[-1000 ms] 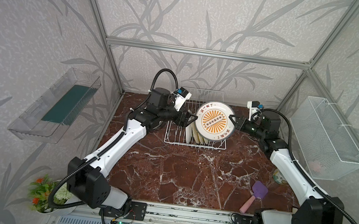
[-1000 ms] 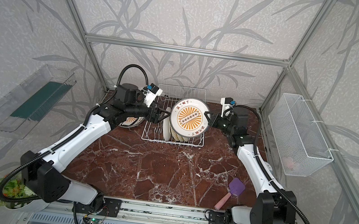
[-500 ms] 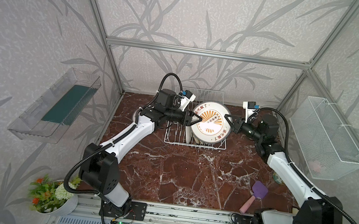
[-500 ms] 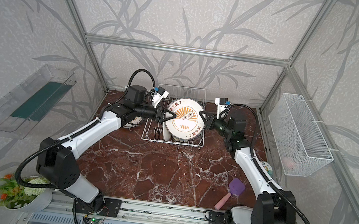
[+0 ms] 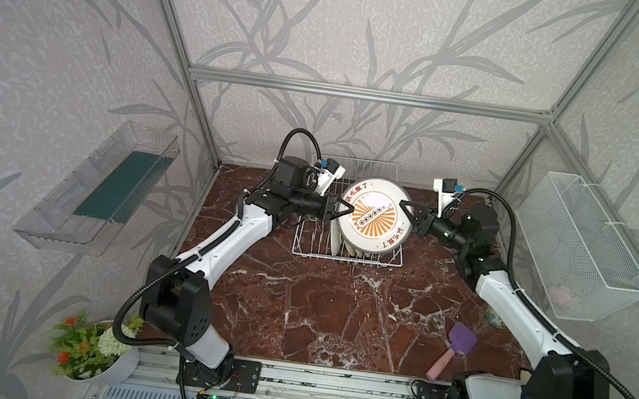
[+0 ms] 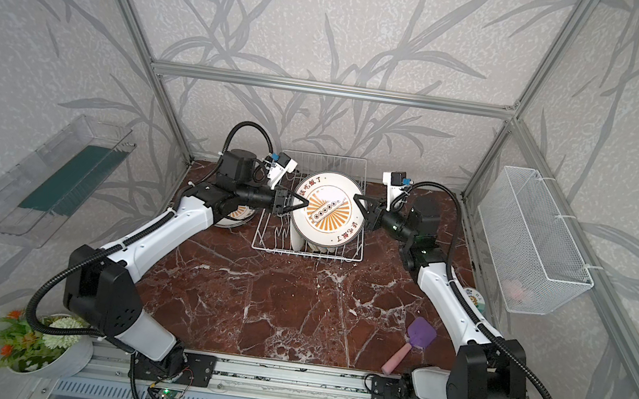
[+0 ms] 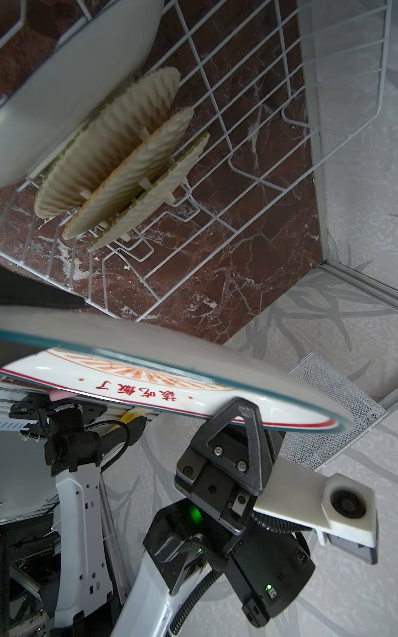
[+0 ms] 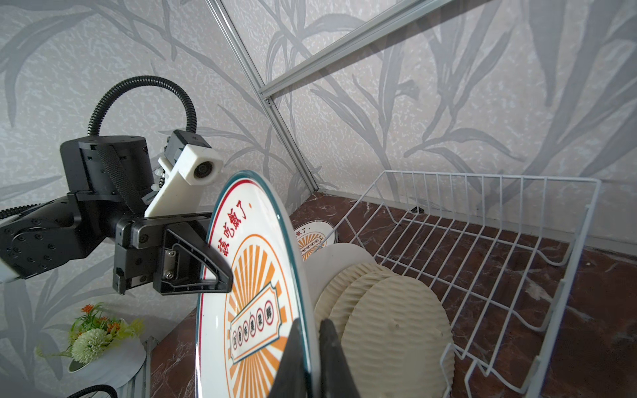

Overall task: Unload the plates from the dish rack
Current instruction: Place the plate among the plates.

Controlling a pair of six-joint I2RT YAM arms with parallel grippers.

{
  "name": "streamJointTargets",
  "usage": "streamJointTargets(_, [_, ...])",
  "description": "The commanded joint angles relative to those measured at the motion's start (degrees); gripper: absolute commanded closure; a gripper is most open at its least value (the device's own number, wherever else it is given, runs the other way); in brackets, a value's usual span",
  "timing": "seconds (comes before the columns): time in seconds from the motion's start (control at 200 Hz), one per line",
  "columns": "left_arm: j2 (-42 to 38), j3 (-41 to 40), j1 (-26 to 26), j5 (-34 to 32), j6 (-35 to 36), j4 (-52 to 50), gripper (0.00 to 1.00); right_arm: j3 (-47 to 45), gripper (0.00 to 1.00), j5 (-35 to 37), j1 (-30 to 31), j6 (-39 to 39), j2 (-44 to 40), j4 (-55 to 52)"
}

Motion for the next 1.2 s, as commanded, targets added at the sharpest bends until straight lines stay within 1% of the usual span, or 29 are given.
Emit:
streamJointTargets(0.0, [0.34, 1.55, -0.91, -1.47, 0.87, 0.19, 1.00, 0.71, 0.75, 1.47, 1.29, 0.34, -0.44, 1.59])
streamJointTargets(0.015, [0.25, 1.72, -0.93, -2.07, 0.71, -0.07, 1.00, 0.72, 0.68, 1.74, 1.29, 0.30, -0.62, 1.14])
streamJointTargets(0.04, [0.20, 2.09, -0.85, -3.23, 0.72, -0.83, 1.00, 0.67, 0.61, 2.55, 1.29, 0.16, -0.84, 0.53])
streamJointTargets(0.095, [-0.14, 2.69, -0.46, -4.24, 0.45, -1.89, 1.00, 0.66, 0.55, 5.23, 1.30, -0.64, -1.83, -1.64])
streamJointTargets(0.27, [-3.70, 1.57, 0.79, -9.32, -1.82, -0.68, 1.00, -0.83, 0.26, 14.85, 1.30, -5.06, -7.42, -8.29])
streamJointTargets(0.365, [-5.62, 1.27, 1.71, -12.37, -3.08, -0.33, 1.00, -2.10, 0.15, 17.91, 1.94, -8.51, -11.24, -11.40])
streamJointTargets(0.415, [-6.61, 0.88, 2.24, -13.92, -4.08, 0.42, 1.00, -2.76, 0.13, 18.59, 2.54, -10.80, -12.97, -12.84])
streamJointTargets(0.485, [-8.08, 0.08, 3.29, -16.30, -6.53, 2.25, 1.00, -3.47, 0.07, 18.96, 3.56, -13.98, -15.05, -15.39])
streamJointTargets(0.52, [-8.77, -0.42, 4.03, -17.63, -7.94, 3.33, 1.00, -3.74, 0.00, 18.99, 4.31, -15.56, -15.80, -16.61])
streamJointTargets(0.625, [-10.60, -1.77, 6.47, -22.96, -11.33, 4.31, 1.00, -4.11, 0.01, 20.53, 7.46, -20.62, -17.46, -20.78])
streamJointTargets(0.675, [-11.28, -2.14, 8.02, -26.04, -12.43, 3.22, 1.00, -4.35, 0.01, 23.31, 9.38, -22.71, -18.22, -22.17])
streamJointTargets(0.765, [-12.82, -3.84, 11.34, -29.69, -15.06, 2.98, 1.00, -5.54, 0.01, 25.37, 12.12, -25.34, -19.55, -22.25])
streamJointTargets(0.855, [-14.61, -6.20, 14.80, -31.89, -18.17, 3.68, 1.00, -6.13, 0.01, 25.36, 13.31, -25.53, -20.06, -22.09])
streamJointTargets(1.03, [-16.63, -8.08, 19.86, -36.71, -20.26, 1.38, 1.00, -6.51, 0.01, 25.03, 13.85, -24.94, -20.07, -21.80])
streamJointTargets(1.125, [-17.83, -10.83, 22.67, -38.04, -22.99, 2.86, 1.00, -6.49, 0.01, 24.94, 13.94, -24.74, -20.15, -21.81])
streamJointTargets(1.195, [-18.36, -13.19, 24.74, -37.53, -25.14, 4.70, 1.00, -6.44, 0.01, 24.94, 13.94, -24.59, -20.24, -21.86])
